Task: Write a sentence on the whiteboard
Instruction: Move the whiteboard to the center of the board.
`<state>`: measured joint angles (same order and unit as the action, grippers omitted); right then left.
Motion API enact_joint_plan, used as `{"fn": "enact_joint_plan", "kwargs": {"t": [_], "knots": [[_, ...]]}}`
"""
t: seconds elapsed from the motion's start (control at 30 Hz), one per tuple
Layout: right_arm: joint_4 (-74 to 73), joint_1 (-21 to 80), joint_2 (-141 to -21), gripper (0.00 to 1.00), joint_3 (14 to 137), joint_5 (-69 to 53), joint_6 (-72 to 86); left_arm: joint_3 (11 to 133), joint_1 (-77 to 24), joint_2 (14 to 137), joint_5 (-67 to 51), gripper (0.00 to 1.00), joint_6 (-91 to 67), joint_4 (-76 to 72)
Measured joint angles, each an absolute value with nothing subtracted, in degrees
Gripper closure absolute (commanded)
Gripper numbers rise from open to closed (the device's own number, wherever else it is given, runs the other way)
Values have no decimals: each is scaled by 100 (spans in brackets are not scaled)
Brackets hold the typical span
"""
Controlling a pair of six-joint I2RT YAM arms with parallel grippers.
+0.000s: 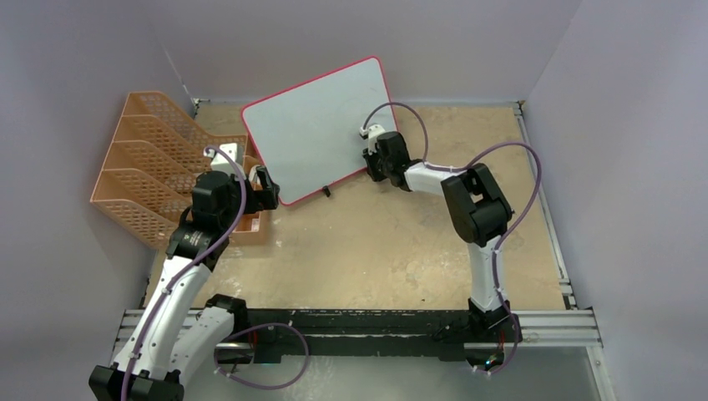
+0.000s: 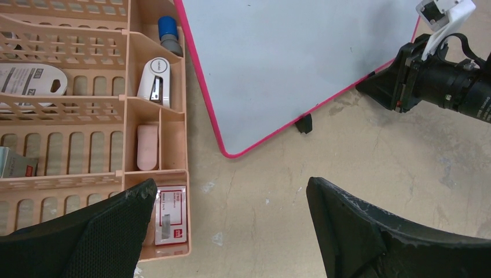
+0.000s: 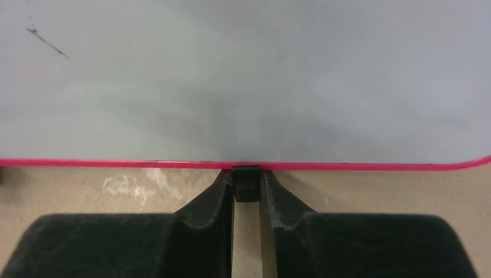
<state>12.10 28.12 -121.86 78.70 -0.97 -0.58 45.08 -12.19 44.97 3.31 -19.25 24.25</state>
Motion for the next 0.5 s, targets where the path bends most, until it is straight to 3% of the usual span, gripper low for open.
{"fn": "enact_joint_plan", "kwargs": {"t": [0.5], "knots": [[1249,3170,-10300,100,5470,349,172,4556,-1219,3968,401,0,-1929,2580]]}}
